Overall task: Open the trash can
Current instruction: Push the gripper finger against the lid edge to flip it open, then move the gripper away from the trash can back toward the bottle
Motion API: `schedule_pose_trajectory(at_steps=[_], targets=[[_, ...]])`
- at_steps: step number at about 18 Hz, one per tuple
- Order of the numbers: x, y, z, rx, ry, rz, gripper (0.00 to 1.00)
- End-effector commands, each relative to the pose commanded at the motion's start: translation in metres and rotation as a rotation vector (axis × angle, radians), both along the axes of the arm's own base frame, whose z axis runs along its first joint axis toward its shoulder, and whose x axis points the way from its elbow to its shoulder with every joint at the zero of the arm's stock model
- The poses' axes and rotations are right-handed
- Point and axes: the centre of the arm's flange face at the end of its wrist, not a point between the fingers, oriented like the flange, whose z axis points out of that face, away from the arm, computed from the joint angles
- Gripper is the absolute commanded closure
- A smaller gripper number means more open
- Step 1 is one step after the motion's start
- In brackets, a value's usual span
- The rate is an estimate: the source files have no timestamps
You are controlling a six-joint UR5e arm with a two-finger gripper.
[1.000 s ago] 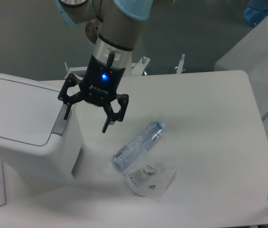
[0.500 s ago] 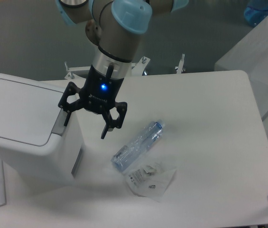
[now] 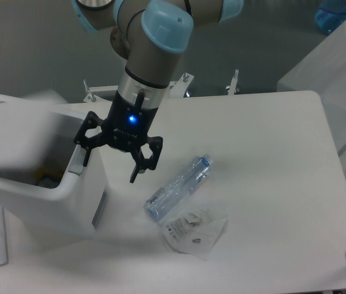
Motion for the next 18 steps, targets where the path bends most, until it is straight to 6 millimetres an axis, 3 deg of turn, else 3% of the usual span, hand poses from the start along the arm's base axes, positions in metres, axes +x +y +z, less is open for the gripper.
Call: schedule_pose_trajectory(at_steps=[5,11,13,15,16,18], targets=[[-0.003,-0.002,0.019,0.027,0.031,0.000,0.00],[-0.037,-0.012,0.032,0.021,0.085,0.056,0.00],[-0.063,-0.024,0.022,-0.025,0.115,0.105,0.00],[-0.090,-0.040,-0.001,-0.102,0.172,0.105,0.00],[-0.111,-0.056,-0.017,-0.157,0.227,0.075,0.00],[-0.148,-0.091,-0.030,-0.225,0.318,-0.016,0.00]])
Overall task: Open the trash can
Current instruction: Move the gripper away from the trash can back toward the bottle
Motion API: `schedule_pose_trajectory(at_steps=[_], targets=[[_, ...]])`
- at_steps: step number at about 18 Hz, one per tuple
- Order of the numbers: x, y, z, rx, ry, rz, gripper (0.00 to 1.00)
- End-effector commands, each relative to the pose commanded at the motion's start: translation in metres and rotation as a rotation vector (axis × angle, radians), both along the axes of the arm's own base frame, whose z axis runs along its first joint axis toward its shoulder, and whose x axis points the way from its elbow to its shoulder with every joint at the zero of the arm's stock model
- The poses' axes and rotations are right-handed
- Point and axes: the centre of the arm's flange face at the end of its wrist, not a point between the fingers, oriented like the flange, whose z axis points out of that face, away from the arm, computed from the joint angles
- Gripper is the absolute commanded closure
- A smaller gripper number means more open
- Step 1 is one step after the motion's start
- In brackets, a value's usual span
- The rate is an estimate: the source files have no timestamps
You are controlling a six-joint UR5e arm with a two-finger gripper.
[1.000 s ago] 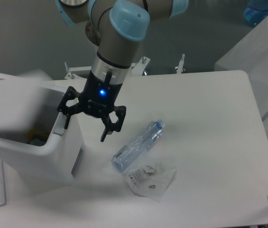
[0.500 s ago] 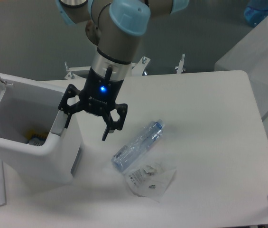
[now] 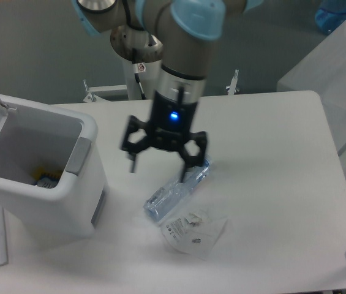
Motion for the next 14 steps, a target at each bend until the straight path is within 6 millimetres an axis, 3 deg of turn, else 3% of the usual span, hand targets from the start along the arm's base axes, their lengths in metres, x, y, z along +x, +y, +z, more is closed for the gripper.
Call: schedule_pose_trajectory(at_steps=[4,6,10,14], targets=[[-0.045,-0.044,-0.041,-0.098,0.030,-0.097,0.00],[-0.052,-0.051,-0.044,-0.121,0.053,-0.137,0.00],[-0.071,-0.074,-0.061,-0.277,0.147,-0.391,0.00],[-0.075,-0.082,-0.067,-0.289,0.155,-0.432,0.00]])
